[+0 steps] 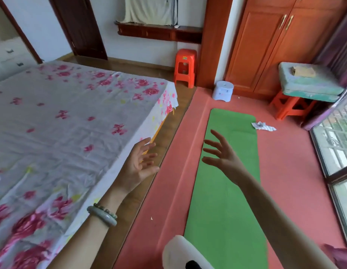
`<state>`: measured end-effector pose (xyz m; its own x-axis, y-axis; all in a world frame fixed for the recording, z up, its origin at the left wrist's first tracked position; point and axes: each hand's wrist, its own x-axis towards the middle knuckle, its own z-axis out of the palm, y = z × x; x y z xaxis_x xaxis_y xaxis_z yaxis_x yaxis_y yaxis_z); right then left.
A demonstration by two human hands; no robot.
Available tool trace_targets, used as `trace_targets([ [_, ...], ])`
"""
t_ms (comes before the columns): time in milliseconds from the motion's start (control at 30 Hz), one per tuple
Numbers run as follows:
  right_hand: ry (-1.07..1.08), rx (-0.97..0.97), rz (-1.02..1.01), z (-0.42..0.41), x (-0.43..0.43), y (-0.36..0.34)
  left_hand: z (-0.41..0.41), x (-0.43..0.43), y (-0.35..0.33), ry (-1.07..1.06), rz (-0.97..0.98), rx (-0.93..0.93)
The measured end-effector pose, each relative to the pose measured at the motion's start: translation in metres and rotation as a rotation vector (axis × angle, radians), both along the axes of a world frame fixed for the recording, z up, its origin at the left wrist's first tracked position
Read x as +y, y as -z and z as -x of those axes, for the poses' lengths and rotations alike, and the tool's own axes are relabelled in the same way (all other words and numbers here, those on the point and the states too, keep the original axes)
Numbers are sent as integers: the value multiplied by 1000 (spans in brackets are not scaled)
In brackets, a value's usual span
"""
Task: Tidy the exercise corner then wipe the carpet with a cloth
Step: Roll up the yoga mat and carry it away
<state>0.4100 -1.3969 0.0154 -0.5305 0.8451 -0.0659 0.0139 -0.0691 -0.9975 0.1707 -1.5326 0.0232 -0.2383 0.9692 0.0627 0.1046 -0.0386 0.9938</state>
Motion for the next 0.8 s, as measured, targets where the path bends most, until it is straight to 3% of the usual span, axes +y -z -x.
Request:
trace_targets([
  [200,94,-27,14,19,69,16,28,95,13,104,24,-5],
  [567,256,-16,-16,69,301,4,88,368,5,256,59,44],
  [800,307,-65,-2,84,408,-1,107,490,18,284,67,-20],
])
